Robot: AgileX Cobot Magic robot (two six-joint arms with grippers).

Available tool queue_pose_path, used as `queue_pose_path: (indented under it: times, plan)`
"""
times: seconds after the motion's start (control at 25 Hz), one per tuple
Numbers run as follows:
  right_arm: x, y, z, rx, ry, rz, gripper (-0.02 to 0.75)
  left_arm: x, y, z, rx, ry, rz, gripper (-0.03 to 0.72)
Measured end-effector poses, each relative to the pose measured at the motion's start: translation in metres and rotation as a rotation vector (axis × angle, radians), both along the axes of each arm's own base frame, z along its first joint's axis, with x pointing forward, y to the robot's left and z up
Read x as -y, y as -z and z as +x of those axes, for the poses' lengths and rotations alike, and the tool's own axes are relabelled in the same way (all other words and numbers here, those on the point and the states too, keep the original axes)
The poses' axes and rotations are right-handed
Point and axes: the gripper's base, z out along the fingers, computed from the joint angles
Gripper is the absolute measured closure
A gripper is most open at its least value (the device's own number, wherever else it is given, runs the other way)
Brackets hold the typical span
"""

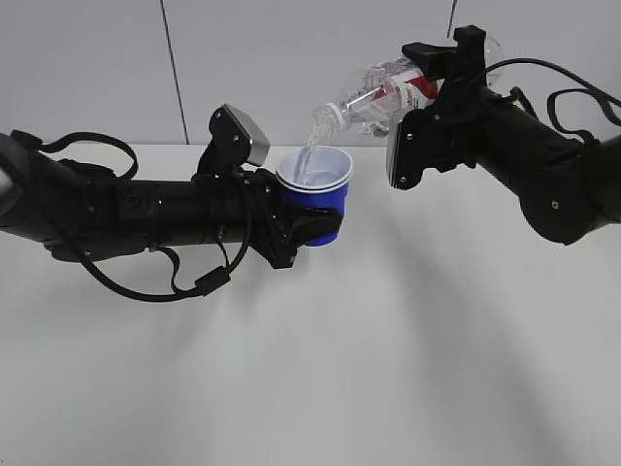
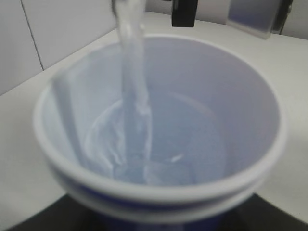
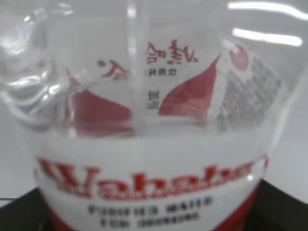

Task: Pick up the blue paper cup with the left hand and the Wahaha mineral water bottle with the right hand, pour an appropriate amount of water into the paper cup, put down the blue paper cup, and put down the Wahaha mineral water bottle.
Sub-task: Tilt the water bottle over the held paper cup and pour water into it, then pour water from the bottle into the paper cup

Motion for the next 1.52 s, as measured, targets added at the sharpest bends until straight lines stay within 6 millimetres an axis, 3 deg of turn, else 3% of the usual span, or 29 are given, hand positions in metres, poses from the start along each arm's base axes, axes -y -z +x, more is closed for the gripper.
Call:
queue_pose_path:
  times: [0.64,1.16,1.52]
  plan:
    - [0.001,0.0,0.0,-0.104,-0.009,0.272,0.267,0.0,0.0,0.0,0.0,-0.001,0.001,0.32]
    - [0.019,0.003,-0.001,-0.23,0.107,0.971,0.267,-0.006,0.0,0.009,-0.038,-0.123,-0.029,0.32]
    - [0.026,0.008,-0.013,-0.299,0.132,1.186,0.267,-0.032,-0.002,0.03,-0.05,-0.318,-0.064,0.32]
